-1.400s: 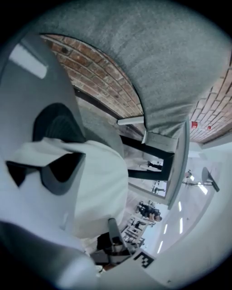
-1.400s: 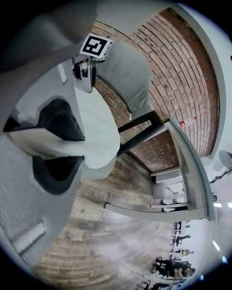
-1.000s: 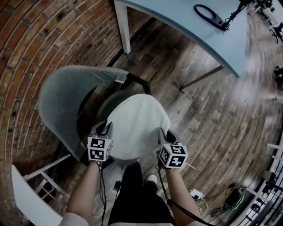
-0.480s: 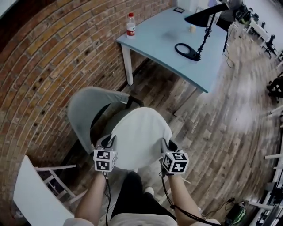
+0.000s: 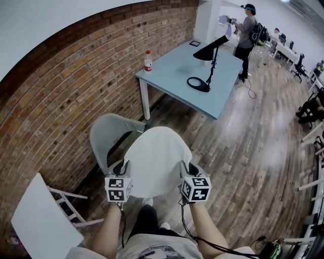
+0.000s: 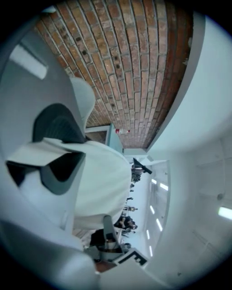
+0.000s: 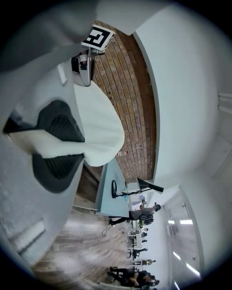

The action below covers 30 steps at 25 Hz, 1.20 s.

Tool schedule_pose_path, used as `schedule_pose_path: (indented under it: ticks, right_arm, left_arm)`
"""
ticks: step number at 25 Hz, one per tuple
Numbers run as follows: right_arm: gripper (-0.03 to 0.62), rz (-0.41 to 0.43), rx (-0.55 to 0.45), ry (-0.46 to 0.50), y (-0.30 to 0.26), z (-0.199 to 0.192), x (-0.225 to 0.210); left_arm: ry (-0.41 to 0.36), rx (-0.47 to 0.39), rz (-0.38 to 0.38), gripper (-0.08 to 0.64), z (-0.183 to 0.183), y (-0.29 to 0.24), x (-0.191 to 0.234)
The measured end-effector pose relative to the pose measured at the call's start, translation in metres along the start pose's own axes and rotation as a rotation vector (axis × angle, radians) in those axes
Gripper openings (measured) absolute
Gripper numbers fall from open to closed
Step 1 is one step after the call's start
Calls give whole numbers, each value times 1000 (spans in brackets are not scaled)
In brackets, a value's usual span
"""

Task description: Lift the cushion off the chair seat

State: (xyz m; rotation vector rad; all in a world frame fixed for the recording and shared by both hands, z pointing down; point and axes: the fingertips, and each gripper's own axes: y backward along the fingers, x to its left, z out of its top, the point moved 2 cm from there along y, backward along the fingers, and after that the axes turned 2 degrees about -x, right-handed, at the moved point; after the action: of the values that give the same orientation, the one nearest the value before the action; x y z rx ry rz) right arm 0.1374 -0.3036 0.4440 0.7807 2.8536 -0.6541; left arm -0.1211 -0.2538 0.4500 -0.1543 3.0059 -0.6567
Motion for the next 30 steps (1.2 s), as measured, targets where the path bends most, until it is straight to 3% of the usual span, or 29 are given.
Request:
schedule_pose_path:
  ticks: [14,30]
  right_arm:
    - [69,15,-134,48,109,59,10]
    - [64,44,-161,58,129,73,11]
  left_arm:
    - [2,-130,26,63,60,96,-49]
    - [1,-155,39,63,71,118,-61]
